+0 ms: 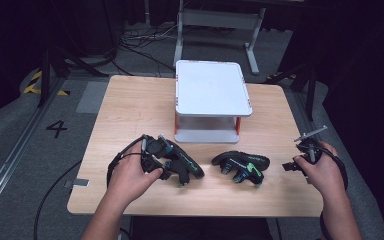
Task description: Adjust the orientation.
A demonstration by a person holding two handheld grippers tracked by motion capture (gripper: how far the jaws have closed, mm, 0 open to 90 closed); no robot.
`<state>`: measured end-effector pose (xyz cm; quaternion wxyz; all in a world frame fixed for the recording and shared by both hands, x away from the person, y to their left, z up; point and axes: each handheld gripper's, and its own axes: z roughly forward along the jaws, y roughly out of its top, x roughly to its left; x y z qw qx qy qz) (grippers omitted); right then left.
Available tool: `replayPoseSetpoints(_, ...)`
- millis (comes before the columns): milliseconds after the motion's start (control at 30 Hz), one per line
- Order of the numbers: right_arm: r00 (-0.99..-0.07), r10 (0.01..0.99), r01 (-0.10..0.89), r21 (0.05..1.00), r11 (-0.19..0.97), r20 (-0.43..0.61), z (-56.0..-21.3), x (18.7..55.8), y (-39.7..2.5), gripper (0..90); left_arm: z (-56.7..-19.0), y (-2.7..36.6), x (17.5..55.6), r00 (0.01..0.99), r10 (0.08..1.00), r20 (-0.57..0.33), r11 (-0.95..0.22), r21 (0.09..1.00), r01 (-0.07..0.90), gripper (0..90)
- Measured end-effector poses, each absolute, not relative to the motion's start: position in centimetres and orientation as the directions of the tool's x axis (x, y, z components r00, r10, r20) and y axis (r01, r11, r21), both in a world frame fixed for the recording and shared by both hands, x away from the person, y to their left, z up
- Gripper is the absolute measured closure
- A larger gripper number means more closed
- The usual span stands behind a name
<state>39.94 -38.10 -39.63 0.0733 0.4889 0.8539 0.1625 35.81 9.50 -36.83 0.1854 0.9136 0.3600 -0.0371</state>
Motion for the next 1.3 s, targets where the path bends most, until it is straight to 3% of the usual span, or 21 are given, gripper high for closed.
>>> replayPoseSetpoints(467, -0.521, 0.853, 0.806, 0.354, 0.474, 0.044, -39.6, 39.9, -38.0, 41.6, -41.0, 5.4, 36.0, 0.794, 0.549, -0.261, -0.773, 0.203, 0.601, 52.9)
replayPoseSetpoints(733, -0.522, 0.851, 0.809, 0.35, 0.472, 0.057, -39.7, 39.9, -38.0, 41.8, -42.6, 4.6, 36.5, 0.792, 0.559, -0.245, -0.777, 0.179, 0.603, 56.9)
replayPoseSetpoints(967, -0.527, 0.848, 0.807, 0.349, 0.477, 0.058, -39.7, 39.9, -37.9, 41.8, -43.4, 4.1, 36.6, 0.789, 0.572, -0.224, -0.776, 0.166, 0.609, 68.4)
replayPoseSetpoints(1033, -0.525, 0.849, 0.808, 0.349, 0.475, 0.059, -39.8, 40.0, -37.9, 41.8, -43.5, 4.0, 36.6, 0.792, 0.569, -0.219, -0.78, 0.161, 0.605, 77.6)
replayPoseSetpoints(1133, -0.527, 0.848, 0.808, 0.345, 0.478, 0.06, -39.9, 40.0, -37.9, 41.9, -43.6, 3.8, 36.5, 0.799, 0.57, -0.192, -0.787, 0.152, 0.598, 84.0)
replayPoseSetpoints(1300, -0.528, 0.847, 0.808, 0.346, 0.478, 0.064, -39.8, 39.9, -37.8, 42.0, -43.3, 3.9, 36.4, 0.792, 0.58, -0.193, -0.78, 0.151, 0.608, 87.2)
